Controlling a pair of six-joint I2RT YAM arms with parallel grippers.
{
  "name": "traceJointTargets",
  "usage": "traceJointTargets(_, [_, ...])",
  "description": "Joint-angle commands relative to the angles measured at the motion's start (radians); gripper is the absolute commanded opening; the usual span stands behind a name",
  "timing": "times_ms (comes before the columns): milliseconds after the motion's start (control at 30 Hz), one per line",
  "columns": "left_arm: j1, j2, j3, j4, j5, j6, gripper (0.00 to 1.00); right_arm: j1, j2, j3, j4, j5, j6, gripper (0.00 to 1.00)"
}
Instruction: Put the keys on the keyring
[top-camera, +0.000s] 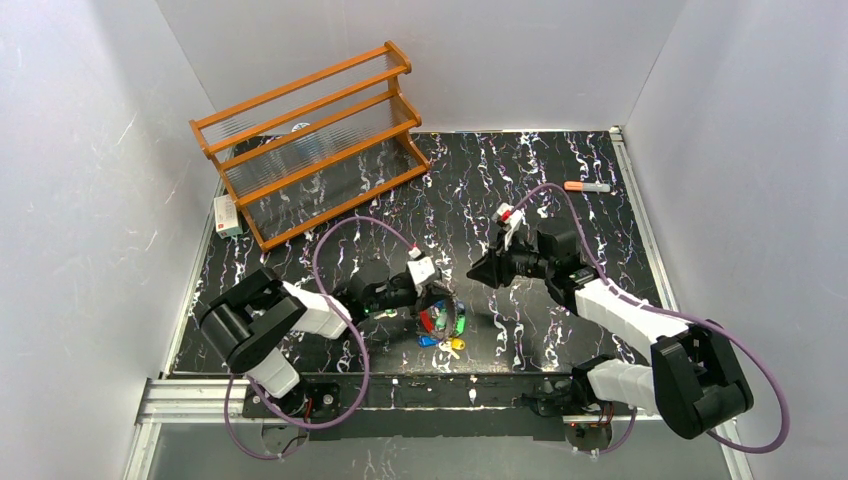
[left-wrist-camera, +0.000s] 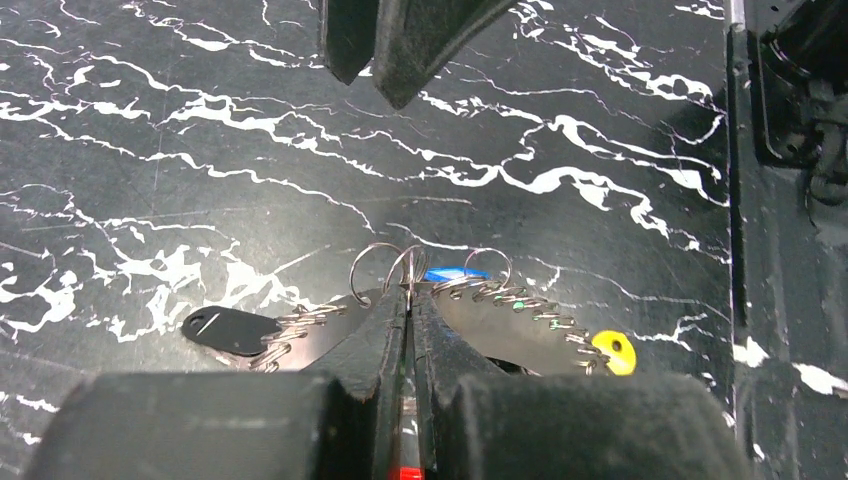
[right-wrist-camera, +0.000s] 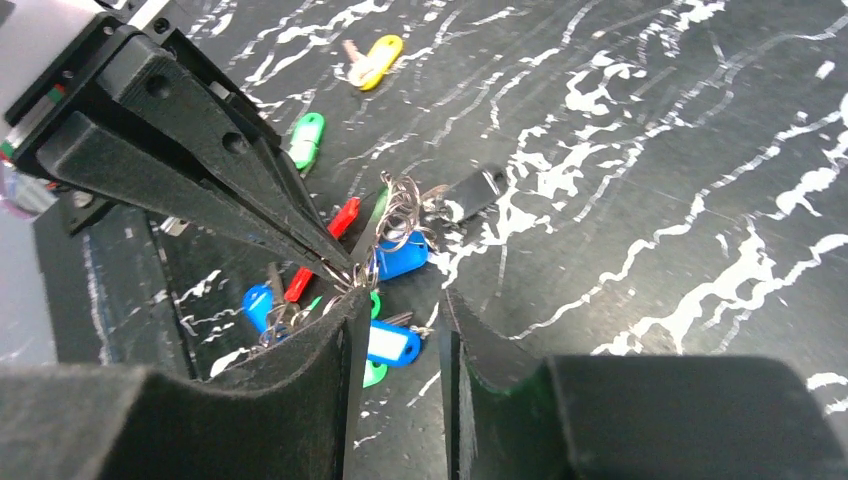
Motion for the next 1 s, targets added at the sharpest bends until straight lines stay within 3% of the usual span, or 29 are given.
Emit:
traceJointTargets(0, [0.0, -0.107, -0.058, 0.022, -0.018, 0.042, 0.0, 0.001, 0.026, 0.002, 0.122, -0.189, 0.012, 0.37])
traceJointTargets(200, [0.0, -0.118, -0.059, 0.024, -0.006, -0.011, 0.0, 0.014, 0.112, 0.006, 0.161, -0.256, 0.067, 0.15])
traceJointTargets(300, [0.0, -0.12, -0.061, 0.024, 0.004, -0.019, 0.0, 0.027, 0.135, 0.004, 0.163, -0.255, 0.08, 0.16])
traceJointTargets(533, [-0.001, -0.168, -0.087, 0.023, 0.015, -0.004, 0.0, 0.05, 0.134, -0.017, 0.193, -0.285, 0.075, 0.37])
traceJointTargets(700, [0.0, -0.193, -0.091, 0.023, 0.035, -0.002, 0.0, 0.073, 0.171, -0.007, 0.193, -0.291, 0.067, 0.43])
traceJointTargets(867, [-0.001, -0.223, -0.097, 0.026, 0.059, 0.006, 0.0, 0.085, 0.207, 0.008, 0.199, -0.27, 0.057, 0.41])
traceJointTargets(967, [0.0, -0.244, -0.113, 0.028, 0.06, 0.017, 0.0, 0.087, 0.222, 0.016, 0.199, -0.276, 0.054, 0.29])
